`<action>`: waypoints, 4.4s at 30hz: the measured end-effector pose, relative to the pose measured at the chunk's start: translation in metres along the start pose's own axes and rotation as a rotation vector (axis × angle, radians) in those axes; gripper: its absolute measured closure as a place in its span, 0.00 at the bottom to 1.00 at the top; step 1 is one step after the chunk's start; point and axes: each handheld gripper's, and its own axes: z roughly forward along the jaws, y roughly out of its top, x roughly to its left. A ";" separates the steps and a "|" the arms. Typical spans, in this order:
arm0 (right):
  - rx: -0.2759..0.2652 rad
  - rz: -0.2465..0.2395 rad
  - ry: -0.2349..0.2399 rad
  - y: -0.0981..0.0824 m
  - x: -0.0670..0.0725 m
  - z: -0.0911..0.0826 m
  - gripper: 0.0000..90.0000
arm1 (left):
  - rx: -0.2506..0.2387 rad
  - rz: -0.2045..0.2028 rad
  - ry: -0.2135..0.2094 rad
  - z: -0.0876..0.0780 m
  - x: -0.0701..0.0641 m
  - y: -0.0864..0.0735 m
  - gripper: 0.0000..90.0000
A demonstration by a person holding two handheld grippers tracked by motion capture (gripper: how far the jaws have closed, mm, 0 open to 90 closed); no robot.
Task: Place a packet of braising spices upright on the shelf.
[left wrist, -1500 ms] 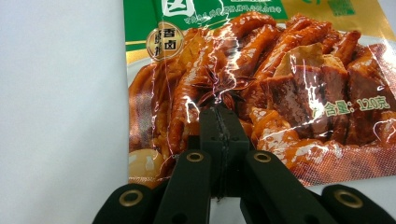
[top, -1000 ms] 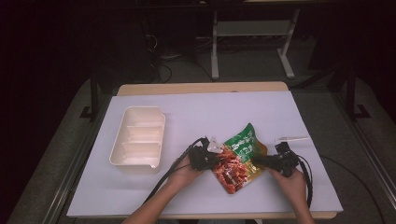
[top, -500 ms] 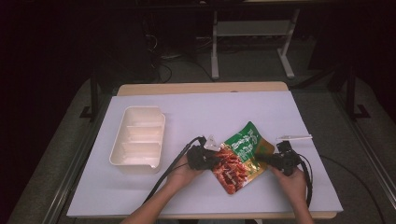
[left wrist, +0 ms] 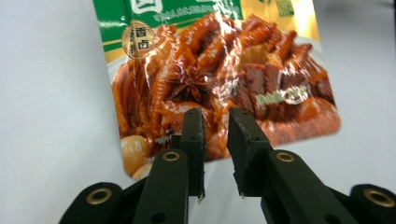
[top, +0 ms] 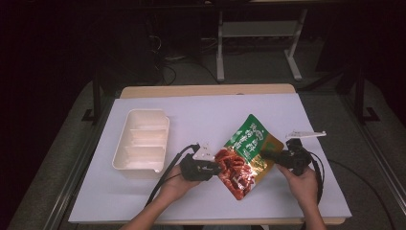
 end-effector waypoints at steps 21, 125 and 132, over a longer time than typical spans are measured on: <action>-0.024 -0.175 0.048 0.043 0.048 -0.009 1.00 | -0.088 0.041 0.000 -0.043 -0.023 -0.037 0.71; -0.021 -0.475 0.326 0.163 0.229 0.112 1.00 | -0.198 0.097 -0.035 -0.076 -0.059 -0.090 0.40; -0.021 -0.467 0.343 0.165 0.236 0.129 1.00 | -0.207 0.100 -0.027 -0.076 -0.057 -0.091 0.39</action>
